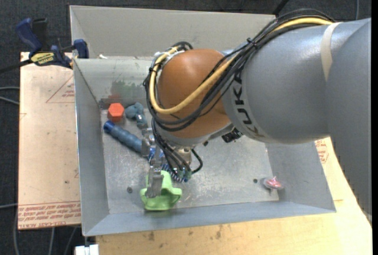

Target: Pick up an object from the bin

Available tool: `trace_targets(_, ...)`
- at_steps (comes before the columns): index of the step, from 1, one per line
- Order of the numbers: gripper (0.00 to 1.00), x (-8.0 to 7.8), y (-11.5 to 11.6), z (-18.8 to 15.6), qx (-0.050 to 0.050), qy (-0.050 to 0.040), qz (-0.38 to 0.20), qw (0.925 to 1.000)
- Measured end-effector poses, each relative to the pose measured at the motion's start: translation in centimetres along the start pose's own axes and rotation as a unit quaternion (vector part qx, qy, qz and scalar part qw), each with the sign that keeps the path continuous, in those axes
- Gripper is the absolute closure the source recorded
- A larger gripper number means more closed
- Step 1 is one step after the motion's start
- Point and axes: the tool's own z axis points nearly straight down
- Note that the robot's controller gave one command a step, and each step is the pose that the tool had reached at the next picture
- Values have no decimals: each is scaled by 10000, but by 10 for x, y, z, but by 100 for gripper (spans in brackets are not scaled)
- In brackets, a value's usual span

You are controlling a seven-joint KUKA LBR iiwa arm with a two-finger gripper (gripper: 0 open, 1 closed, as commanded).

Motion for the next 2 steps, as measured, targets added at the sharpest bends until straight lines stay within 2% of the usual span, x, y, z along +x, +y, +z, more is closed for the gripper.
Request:
trace_targets(1,0,-63,-58,101,13,-13,64,10000)
trace_targets(2,100,-63,-54,98,-7,-28,45,10000)
